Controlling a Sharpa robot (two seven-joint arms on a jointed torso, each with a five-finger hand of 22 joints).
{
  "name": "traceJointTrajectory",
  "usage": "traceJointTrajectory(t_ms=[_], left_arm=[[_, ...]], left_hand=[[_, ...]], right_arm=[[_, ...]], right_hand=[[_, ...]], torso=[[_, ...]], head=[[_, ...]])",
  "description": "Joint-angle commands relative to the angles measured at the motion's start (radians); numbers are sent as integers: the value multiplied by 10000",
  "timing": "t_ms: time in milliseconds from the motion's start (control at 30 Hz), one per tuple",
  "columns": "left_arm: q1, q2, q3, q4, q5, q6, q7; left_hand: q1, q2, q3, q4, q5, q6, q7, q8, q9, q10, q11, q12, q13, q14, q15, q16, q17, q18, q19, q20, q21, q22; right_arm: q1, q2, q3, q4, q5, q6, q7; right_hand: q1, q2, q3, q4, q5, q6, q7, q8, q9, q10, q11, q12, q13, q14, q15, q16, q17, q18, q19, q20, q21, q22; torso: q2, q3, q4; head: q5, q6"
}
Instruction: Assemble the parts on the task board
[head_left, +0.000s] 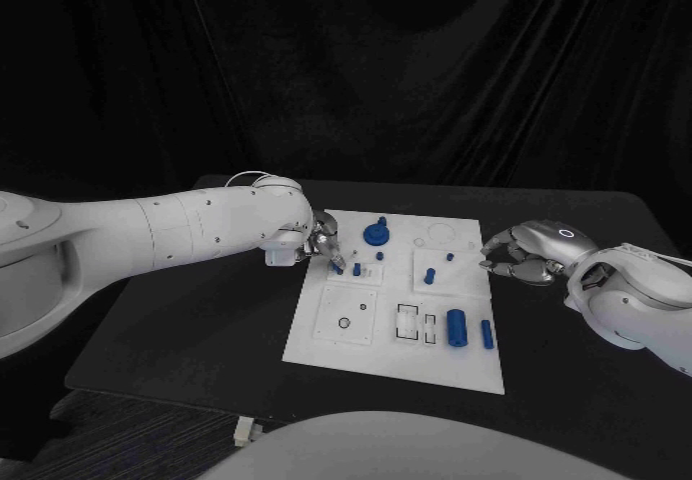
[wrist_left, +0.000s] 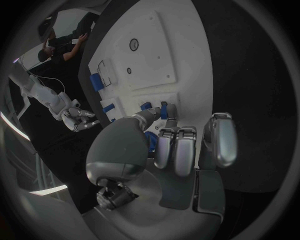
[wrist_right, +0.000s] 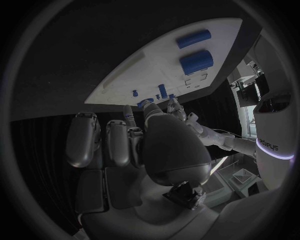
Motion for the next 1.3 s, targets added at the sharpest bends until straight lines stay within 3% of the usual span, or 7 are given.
traceJointTrajectory(t_ms=[33,433,1300], left_arm=[[-20,12,-4,-6,-26,-38,24],[-20,-2,-4,-10,-25,119,-11],[-28,-9,-5,99,-24,248,4]], left_hand=[[24,64,47,3,42,-21,-80,46,10,918,-55,-13,2551,1039,-56,-42,2635,157,1,-27,18,1821],[28,60,45,4,53,-21,-77,47,8,899,-54,-26,2538,1039,-57,-42,2635,162,-11,-27,-2,1814],[43,60,49,-2,65,-31,-76,43,4,878,-54,-42,2524,1039,-57,-42,2635,167,-22,-27,-20,1808]], right_arm=[[-25,-1,7,-2,-19,-3,-81],[-30,4,7,-7,-19,15,-84],[-35,3,7,9,-19,39,-94]], right_hand=[[96,-22,34,-1,68,50,-16,-43,-10,637,69,-30,1852,415,68,-41,-1,69,133,91,-12,1695],[106,-29,42,-10,76,38,-12,-53,-18,633,71,-34,1844,410,69,-59,-34,72,129,93,-28,1691],[117,-20,63,-15,85,47,-12,-53,-25,619,73,-49,1816,409,72,-64,-42,77,122,96,-58,1683]], torso=[[1,1,-3],[2,-5,-9],[5,4,-8]], head=[[16,2],[86,2],[101,2]])
